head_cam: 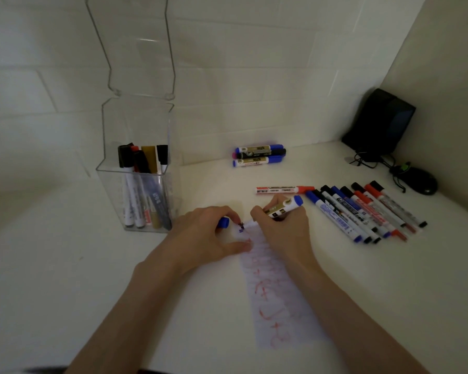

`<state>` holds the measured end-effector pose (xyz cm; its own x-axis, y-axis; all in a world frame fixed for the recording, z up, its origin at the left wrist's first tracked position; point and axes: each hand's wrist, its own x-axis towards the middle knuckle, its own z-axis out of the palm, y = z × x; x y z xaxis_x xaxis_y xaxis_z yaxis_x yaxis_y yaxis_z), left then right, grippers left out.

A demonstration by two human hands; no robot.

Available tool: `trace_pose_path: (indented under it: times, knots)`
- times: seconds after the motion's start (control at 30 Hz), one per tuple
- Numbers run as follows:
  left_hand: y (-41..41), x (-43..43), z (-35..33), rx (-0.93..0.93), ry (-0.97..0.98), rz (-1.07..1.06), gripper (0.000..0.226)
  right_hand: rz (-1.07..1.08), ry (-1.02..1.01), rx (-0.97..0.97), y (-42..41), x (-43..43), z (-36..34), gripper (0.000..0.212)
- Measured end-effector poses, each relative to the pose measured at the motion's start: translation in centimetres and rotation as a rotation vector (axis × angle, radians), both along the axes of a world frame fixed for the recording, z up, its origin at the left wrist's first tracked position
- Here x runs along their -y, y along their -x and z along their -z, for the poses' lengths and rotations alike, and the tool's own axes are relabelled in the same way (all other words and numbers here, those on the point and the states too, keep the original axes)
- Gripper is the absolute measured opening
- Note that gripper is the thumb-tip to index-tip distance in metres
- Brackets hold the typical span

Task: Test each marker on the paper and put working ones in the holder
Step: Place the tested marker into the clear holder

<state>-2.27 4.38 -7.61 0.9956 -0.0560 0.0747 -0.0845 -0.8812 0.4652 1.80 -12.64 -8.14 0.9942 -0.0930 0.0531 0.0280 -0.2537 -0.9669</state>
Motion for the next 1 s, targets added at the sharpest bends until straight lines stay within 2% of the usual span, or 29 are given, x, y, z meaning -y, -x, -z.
trace_pose_path:
  times: [0.37,0.43,0.5,0.53,0.63,0.7,0.77,0.87,1.0]
  knots:
    - [0.0,0.0,0.0,-0.024,-0.006,0.017,0.06,-0.014,0.006,-0.039,0.2,0.1,-0.5,0.027]
    - [0.0,0.1,-0.2,-0.042,-0.012,0.013,0.066,0.018,-0.078,-0.097,0.0,0.2,-0.8,0.021]
    - [0.2,0.1,-0.5,-0.06,0.085,-0.014,0.072,0.045,-0.227,-0.161,-0.1,0.6,-1.4,0.015]
    - [0.2,0.0,-0.5,-0.054,0.185,-0.03,0.067,0.044,-0.301,-0.176,-0.1,0.8,-1.7,0.015]
    - [0.3,-0.2,-0.4,0.054,0.418,0.03,0.029,0.022,-0.444,-0.143,-0.2,1.6,-2.6,0.014]
    - [0.2,-0.4,-0.3,0.106,0.449,0.073,0.027,-0.004,-0.459,-0.103,-0.2,1.9,-3.0,0.011]
    - [0.1,-0.4,-0.5,0.109,0.492,0.102,0.026,-0.015,-0.437,-0.097,-0.1,1.9,-3.2,0.018]
    - [0.0,-0.4,-0.6,0.083,0.601,0.094,0.015,-0.022,-0.452,-0.107,0.2,1.7,-3.1,0.026]
    - [0.0,-0.7,-0.4,0.124,0.641,0.093,0.008,-0.064,-0.443,-0.101,0.5,1.5,-3.1,0.027]
